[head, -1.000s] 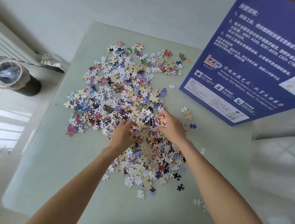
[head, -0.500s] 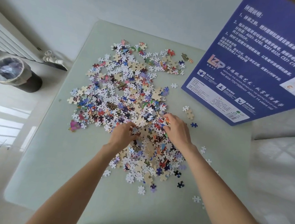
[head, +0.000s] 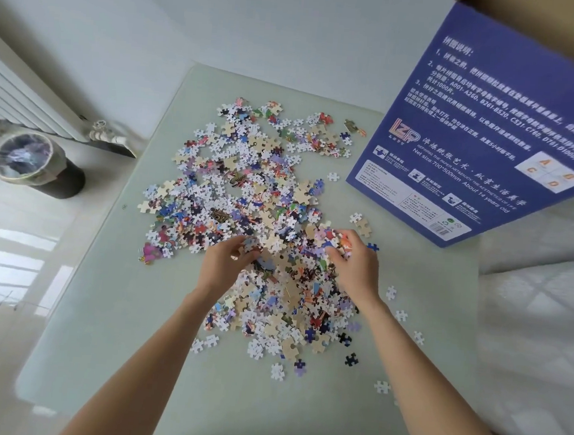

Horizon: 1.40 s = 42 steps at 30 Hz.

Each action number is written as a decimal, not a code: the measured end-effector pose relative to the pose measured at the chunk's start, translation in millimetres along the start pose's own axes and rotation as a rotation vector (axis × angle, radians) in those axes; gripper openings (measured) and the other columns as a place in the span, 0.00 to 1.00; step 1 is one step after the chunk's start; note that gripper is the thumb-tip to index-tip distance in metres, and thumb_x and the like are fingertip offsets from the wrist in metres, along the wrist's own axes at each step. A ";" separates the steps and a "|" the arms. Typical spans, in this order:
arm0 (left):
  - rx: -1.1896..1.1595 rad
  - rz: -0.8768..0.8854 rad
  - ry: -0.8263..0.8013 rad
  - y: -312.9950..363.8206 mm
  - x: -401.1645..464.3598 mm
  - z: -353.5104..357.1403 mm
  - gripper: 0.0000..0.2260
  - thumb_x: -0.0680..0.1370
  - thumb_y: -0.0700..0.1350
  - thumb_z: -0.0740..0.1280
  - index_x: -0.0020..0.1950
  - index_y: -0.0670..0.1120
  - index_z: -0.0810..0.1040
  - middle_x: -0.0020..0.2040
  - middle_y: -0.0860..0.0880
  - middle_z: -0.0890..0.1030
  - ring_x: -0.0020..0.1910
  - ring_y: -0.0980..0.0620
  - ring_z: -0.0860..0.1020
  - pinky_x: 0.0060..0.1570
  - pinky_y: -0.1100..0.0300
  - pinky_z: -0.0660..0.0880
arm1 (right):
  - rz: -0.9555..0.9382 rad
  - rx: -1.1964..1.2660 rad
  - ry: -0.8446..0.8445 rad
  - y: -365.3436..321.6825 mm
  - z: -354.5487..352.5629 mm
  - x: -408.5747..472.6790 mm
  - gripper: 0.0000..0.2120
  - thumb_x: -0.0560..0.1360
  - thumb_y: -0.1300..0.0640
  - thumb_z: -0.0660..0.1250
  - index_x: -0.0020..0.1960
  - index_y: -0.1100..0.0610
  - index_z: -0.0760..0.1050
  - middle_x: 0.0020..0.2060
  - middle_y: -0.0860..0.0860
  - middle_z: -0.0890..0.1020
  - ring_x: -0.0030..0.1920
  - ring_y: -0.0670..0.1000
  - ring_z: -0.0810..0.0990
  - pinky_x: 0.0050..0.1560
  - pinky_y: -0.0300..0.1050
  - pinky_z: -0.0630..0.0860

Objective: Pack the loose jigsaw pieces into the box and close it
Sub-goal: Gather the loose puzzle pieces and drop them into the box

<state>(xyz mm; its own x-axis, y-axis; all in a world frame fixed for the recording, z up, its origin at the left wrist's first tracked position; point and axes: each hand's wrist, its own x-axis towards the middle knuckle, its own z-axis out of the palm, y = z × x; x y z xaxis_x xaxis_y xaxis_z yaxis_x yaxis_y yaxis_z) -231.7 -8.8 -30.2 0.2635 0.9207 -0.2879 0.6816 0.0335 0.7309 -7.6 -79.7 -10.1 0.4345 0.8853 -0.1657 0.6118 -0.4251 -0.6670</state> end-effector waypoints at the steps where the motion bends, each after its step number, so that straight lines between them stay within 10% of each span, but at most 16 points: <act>1: -0.005 -0.002 0.002 2.6 -0.3 -0.6 0.12 0.73 0.48 0.70 0.55 0.45 0.80 0.42 0.52 0.81 0.39 0.54 0.76 0.38 0.63 0.70 | 0.036 0.072 0.016 -6.0 -11.1 -1.4 0.17 0.75 0.54 0.68 0.62 0.56 0.73 0.47 0.51 0.83 0.28 0.47 0.73 0.39 0.43 0.74; 6: -0.031 -0.033 -0.039 21.5 8.6 -0.2 0.13 0.74 0.49 0.69 0.55 0.44 0.78 0.33 0.54 0.77 0.29 0.55 0.71 0.30 0.64 0.68 | -0.088 0.221 0.078 -41.5 -97.2 -7.3 0.14 0.73 0.55 0.70 0.58 0.55 0.74 0.46 0.42 0.79 0.43 0.35 0.76 0.41 0.24 0.68; 12: -0.067 0.120 -0.083 88.1 44.0 -12.0 0.21 0.71 0.55 0.69 0.60 0.45 0.77 0.49 0.48 0.83 0.35 0.55 0.76 0.36 0.56 0.77 | -0.349 0.104 0.428 -82.0 -229.3 9.4 0.13 0.72 0.57 0.71 0.56 0.56 0.76 0.42 0.42 0.79 0.39 0.32 0.77 0.40 0.25 0.69; 17: -0.270 0.415 -0.035 202.5 59.6 -34.1 0.13 0.73 0.46 0.70 0.57 0.50 0.77 0.46 0.54 0.82 0.36 0.64 0.80 0.40 0.67 0.78 | -0.446 -0.107 0.660 -86.3 -299.8 51.9 0.14 0.72 0.53 0.68 0.57 0.55 0.76 0.47 0.48 0.82 0.45 0.49 0.79 0.47 0.40 0.72; 26: -0.318 0.887 0.157 379.4 90.3 -50.6 0.11 0.74 0.44 0.69 0.55 0.46 0.79 0.43 0.53 0.81 0.39 0.61 0.79 0.40 0.68 0.77 | -0.337 -0.343 0.375 -65.3 -324.0 96.2 0.14 0.74 0.55 0.69 0.59 0.54 0.75 0.52 0.53 0.81 0.52 0.54 0.78 0.45 0.44 0.71; 42: 0.361 1.031 -0.085 413.3 133.8 -5.4 0.17 0.73 0.48 0.70 0.61 0.50 0.77 0.53 0.49 0.82 0.50 0.49 0.79 0.50 0.55 0.75 | -0.291 -0.343 0.380 -53.4 -330.2 99.7 0.15 0.74 0.53 0.68 0.60 0.50 0.72 0.40 0.46 0.77 0.41 0.52 0.74 0.39 0.44 0.68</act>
<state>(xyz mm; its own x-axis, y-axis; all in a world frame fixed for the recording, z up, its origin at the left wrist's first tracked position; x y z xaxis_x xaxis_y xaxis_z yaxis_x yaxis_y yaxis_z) 81.6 130.3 236.6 0.8589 0.4110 0.3055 0.2633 -0.8661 0.4248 221.3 -30.9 248.9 0.3840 0.8720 0.3034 0.8929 -0.2672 -0.3623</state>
